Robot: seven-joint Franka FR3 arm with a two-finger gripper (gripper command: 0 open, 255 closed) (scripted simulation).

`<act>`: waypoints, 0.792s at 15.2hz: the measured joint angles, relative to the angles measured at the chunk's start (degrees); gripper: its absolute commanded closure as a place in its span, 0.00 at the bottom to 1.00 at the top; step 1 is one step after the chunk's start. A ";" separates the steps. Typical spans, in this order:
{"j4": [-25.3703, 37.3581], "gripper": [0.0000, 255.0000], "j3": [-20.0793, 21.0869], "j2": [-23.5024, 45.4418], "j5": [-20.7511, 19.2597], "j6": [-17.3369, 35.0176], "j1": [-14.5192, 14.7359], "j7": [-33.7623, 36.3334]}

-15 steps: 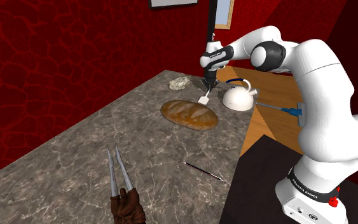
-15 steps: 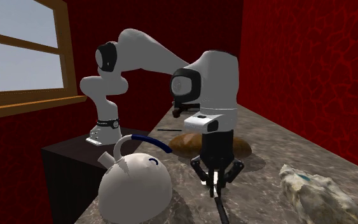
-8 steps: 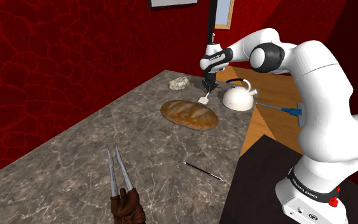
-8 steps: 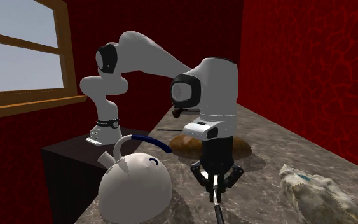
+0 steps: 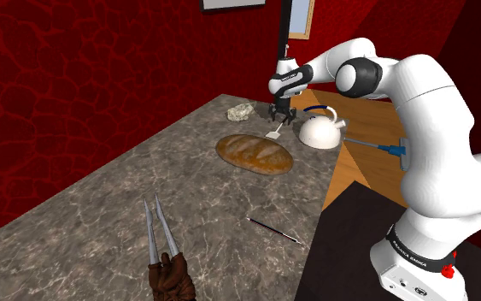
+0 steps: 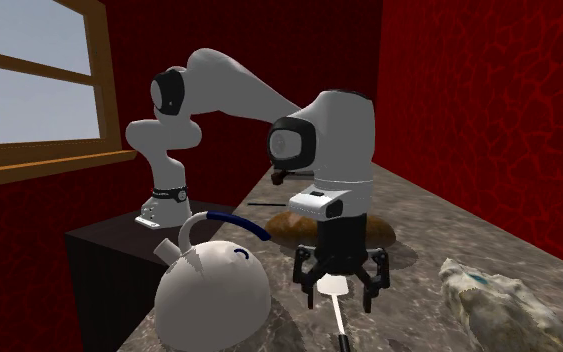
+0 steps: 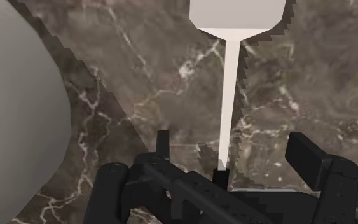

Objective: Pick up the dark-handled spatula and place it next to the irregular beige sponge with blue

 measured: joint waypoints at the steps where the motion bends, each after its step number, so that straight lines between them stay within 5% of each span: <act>1: 0.00 0.00 0.00 0.00 0.00 0.00 0.00 0.00; 12: -0.22 0.00 0.47 -4.32 0.47 -4.10 -0.07 -0.20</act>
